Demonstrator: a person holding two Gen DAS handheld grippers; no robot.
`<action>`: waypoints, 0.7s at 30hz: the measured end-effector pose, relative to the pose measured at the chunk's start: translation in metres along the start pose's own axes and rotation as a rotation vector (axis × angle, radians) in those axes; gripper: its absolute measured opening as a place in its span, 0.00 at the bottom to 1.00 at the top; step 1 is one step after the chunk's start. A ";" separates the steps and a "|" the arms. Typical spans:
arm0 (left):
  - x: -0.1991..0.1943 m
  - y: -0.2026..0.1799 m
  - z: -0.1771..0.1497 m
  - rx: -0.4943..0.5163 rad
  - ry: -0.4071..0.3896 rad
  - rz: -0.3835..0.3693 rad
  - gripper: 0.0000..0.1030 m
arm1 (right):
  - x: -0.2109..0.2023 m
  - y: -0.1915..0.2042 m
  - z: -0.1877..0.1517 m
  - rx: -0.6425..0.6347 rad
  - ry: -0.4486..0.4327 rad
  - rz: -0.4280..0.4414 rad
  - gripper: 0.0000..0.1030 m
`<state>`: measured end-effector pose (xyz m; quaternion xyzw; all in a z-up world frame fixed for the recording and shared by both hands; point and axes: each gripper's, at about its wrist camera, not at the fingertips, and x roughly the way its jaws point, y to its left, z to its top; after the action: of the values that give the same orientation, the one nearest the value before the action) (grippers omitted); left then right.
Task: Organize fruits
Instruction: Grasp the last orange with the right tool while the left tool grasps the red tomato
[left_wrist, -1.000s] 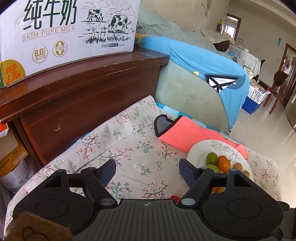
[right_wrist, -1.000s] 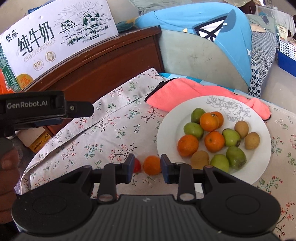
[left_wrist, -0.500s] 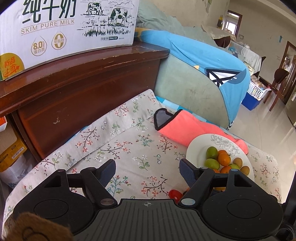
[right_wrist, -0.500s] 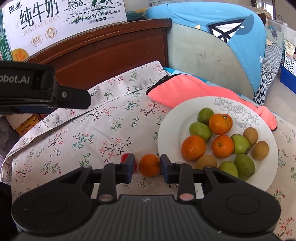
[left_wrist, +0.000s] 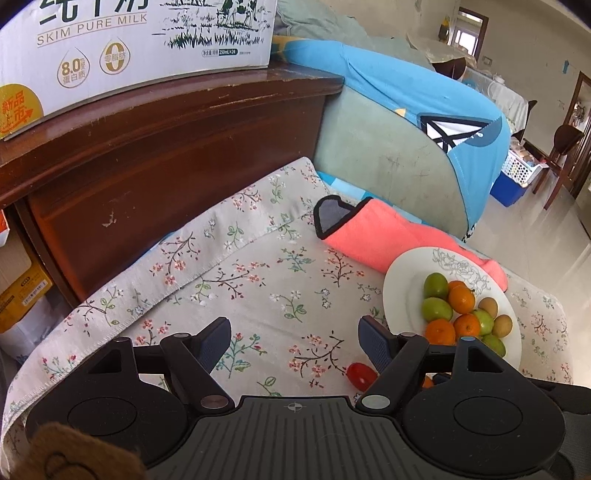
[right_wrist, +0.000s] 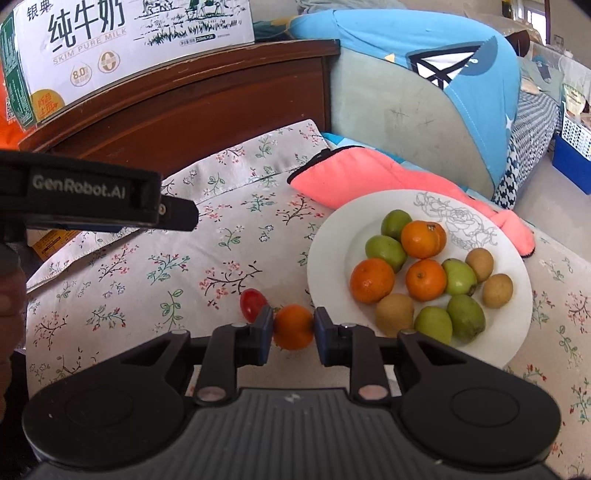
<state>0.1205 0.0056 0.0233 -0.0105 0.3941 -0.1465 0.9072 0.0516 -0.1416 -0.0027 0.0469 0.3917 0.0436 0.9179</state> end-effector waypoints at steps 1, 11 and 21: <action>0.003 -0.002 -0.003 0.016 0.008 0.003 0.74 | -0.004 -0.002 -0.002 0.020 0.003 0.002 0.23; 0.022 -0.030 -0.030 0.152 0.052 -0.031 0.74 | -0.033 -0.008 -0.034 0.157 0.059 0.007 0.23; 0.040 -0.045 -0.040 0.201 0.065 -0.069 0.68 | -0.030 -0.018 -0.040 0.239 0.091 0.025 0.26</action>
<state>0.1062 -0.0441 -0.0265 0.0715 0.4061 -0.2166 0.8849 0.0030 -0.1607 -0.0106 0.1589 0.4349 0.0101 0.8863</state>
